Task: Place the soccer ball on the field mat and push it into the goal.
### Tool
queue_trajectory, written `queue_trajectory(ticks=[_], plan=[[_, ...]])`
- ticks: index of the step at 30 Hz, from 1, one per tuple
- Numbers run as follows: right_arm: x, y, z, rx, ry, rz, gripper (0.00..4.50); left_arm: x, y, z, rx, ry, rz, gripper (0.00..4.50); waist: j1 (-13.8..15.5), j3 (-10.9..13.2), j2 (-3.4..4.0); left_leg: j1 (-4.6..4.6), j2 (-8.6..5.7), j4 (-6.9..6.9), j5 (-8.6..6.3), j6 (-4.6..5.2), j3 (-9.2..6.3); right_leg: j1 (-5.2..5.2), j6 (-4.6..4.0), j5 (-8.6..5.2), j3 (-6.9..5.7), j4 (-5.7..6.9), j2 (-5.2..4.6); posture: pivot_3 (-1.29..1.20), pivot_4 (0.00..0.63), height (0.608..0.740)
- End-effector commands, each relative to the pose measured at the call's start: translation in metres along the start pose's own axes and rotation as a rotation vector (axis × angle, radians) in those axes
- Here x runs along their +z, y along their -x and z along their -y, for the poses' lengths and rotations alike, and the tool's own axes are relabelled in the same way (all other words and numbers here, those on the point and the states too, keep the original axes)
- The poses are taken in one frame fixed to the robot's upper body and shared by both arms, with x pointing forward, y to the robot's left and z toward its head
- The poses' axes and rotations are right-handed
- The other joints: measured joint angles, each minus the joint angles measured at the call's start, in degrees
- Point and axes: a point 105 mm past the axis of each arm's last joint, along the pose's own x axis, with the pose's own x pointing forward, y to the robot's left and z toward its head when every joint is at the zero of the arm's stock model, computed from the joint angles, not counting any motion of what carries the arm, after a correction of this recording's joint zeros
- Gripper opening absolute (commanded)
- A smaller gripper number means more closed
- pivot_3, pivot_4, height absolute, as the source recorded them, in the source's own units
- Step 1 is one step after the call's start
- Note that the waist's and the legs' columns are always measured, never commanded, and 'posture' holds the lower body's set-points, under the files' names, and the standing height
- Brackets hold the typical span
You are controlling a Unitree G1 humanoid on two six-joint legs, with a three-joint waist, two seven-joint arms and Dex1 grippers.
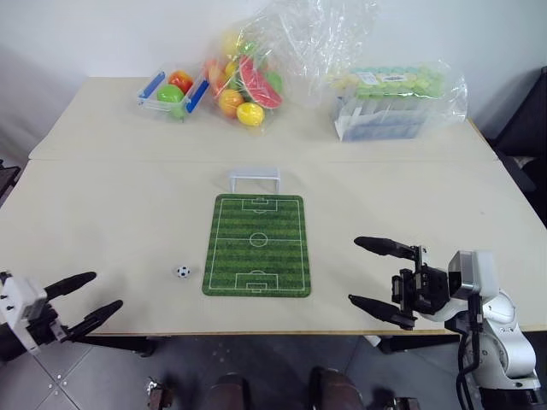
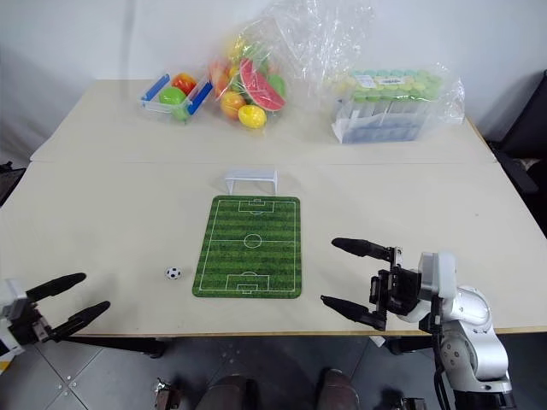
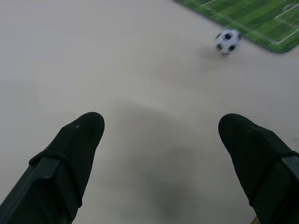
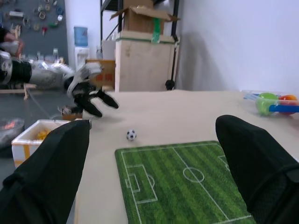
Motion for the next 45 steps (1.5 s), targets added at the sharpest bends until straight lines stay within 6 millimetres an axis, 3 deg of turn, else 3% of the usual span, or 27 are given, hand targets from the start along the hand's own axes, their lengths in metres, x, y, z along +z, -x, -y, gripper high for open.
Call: queue_trajectory(ticks=[1,7,10,17,21,29,30,34,39,45], plan=[[0.001,0.004,0.003,0.008,0.037,-0.027,4.50,0.018,-0.024,0.009,-0.094,-0.015,0.070,4.46,0.0,0.0,0.00,0.02,0.00,0.00,0.00,0.00,0.01,0.00,0.00,0.00,0.01,0.02,0.00,0.00,0.150,0.740],[-0.007,0.012,0.001,0.014,0.016,-0.059,4.50,0.034,-0.072,0.019,-0.205,-0.024,0.141,4.46,0.0,0.0,0.00,0.04,-0.01,0.02,0.00,0.00,0.07,0.00,0.00,0.00,0.07,0.05,0.02,0.00,0.150,0.740],[-0.008,0.014,-0.001,0.014,0.016,-0.065,4.50,0.036,-0.083,0.021,-0.233,-0.012,0.156,4.46,-0.3,0.0,0.00,0.06,0.00,0.02,0.00,0.00,0.10,-0.01,0.00,0.00,0.10,0.04,0.03,0.00,0.150,0.740],[-0.012,0.017,-0.004,-0.012,0.018,-0.079,4.50,0.017,-0.106,0.029,-0.315,-0.016,0.079,4.46,0.1,0.0,0.00,0.16,-0.01,0.05,0.00,0.00,0.25,-0.02,0.01,0.01,0.28,0.09,0.05,0.00,0.150,0.740],[-0.012,0.017,-0.003,-0.031,0.026,-0.078,4.50,0.012,-0.108,0.032,-0.348,-0.030,0.060,3.59,0.1,0.0,-0.02,0.15,-0.01,0.08,-0.01,0.02,0.27,-0.02,0.03,0.02,0.32,0.11,0.04,0.00,0.150,0.740],[-0.018,0.018,-0.002,-0.046,0.027,-0.083,4.50,0.008,-0.111,0.033,-0.354,-0.046,0.057,1.02,0.0,0.0,-0.02,0.20,-0.01,0.08,-0.01,0.02,0.32,-0.03,0.03,0.02,0.38,0.14,0.04,0.00,0.150,0.740],[-0.019,0.018,-0.002,-0.048,0.029,-0.085,4.50,0.011,-0.112,0.033,-0.363,-0.054,0.064,0.86,0.0,0.0,-0.02,0.20,-0.01,0.08,-0.01,0.02,0.33,-0.03,0.03,0.02,0.40,0.15,0.04,0.00,0.150,0.740],[-0.017,0.026,0.001,-0.067,0.053,-0.100,4.50,0.040,-0.121,0.041,-0.425,-0.140,0.143,0.86,0.2,0.0,-0.03,0.20,0.00,0.09,-0.01,0.02,0.34,-0.03,0.03,0.02,0.41,0.16,0.04,0.00,0.150,0.740],[-0.010,0.045,0.004,-0.071,0.057,-0.164,4.50,0.067,-0.140,0.070,-0.596,-0.279,0.140,0.86,1.1,0.0,-0.02,0.18,-0.01,0.15,-0.02,0.04,0.35,-0.03,0.05,0.03,0.42,0.15,0.04,0.00,0.150,0.740],[-0.005,0.061,0.001,-0.037,0.008,-0.251,4.50,0.068,-0.166,0.097,-0.692,-0.349,0.062,0.86,1.2,0.0,-0.01,0.18,-0.01,0.14,-0.03,0.07,0.41,-0.03,0.07,0.05,0.46,0.11,0.07,0.00,0.150,0.740]])
